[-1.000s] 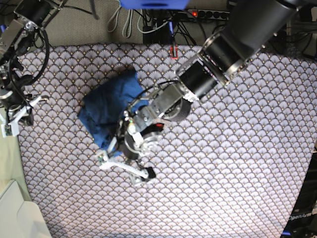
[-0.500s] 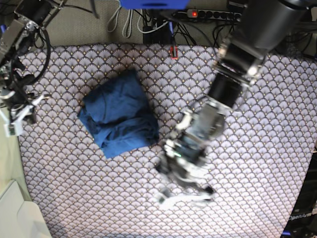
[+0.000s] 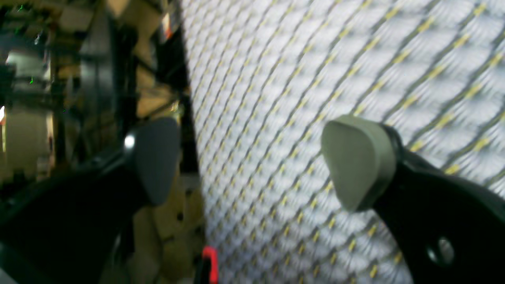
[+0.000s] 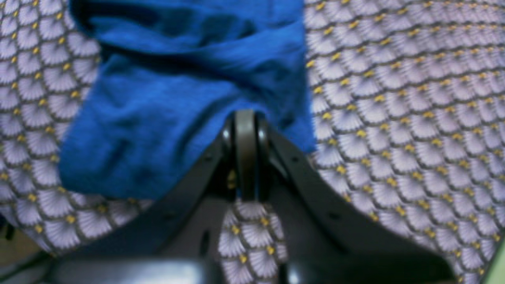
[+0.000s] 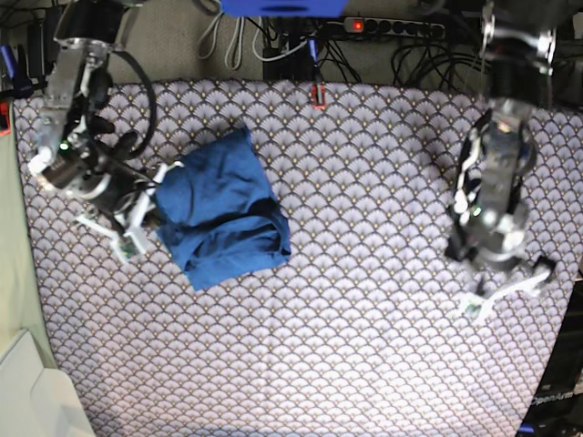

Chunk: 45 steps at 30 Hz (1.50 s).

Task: Fold the T-shirt properly
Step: 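Release the shirt and withdraw the left gripper, then push the stack's side with the right gripper to square it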

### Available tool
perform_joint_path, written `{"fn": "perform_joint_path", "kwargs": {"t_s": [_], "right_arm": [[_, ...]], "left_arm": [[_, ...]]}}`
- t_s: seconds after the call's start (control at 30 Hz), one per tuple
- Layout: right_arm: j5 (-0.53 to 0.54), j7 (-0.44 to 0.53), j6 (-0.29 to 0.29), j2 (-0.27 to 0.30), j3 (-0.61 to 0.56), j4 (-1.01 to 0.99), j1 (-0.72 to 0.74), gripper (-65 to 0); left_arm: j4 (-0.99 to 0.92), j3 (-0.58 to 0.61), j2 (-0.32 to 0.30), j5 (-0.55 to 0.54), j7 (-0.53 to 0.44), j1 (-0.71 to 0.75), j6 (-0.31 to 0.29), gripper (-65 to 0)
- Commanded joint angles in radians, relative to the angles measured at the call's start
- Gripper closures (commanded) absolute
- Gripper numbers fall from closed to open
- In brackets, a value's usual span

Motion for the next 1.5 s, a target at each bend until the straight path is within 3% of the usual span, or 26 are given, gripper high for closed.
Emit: {"fn": "perform_joint_path", "kwargs": {"t_s": [0.0,0.17,0.37,0.7,0.97,1.2,1.33,1.47], "right_arm": [[0.009,0.021,0.003,0.007,0.005,0.011,0.016,0.0],[0.009,0.021,0.003,-0.041,0.002,-0.077,0.034,0.0],[0.009,0.023,0.003,-0.062,-0.050,-0.169,0.077,0.0],[0.009,0.090,0.003,-0.062,-0.085,-0.364,0.186,0.0],[0.009,0.155,0.003,-0.061,-0.093,-0.577,0.356,0.0],[0.009,0.271,0.003,-0.061,-0.222,-0.724,0.502,0.0],[0.009,0.307,0.003,-0.059,-0.240,-0.726,0.524,0.0],[0.009,0.302,0.003,0.010,-0.234,-0.697,0.522,0.0]], "left_arm": [[0.048,-0.032,-0.020,0.015,-0.007,0.013,0.006,-58.6],[0.135,-0.178,-0.026,0.015,-0.008,0.136,0.006,-58.6],[0.145,-0.267,-0.026,0.007,-0.017,0.212,0.006,-58.6],[0.148,-0.325,-0.026,0.005,-0.019,0.271,0.006,-58.6],[0.160,-0.325,-0.025,0.005,-0.019,0.306,0.006,-58.5],[0.194,-0.325,-0.021,0.005,-0.019,0.373,0.006,-58.5],[0.192,-0.325,-0.021,0.005,-0.019,0.406,0.006,-58.5],[0.192,-0.325,-0.021,0.005,-0.020,0.436,0.005,-58.5]]}}
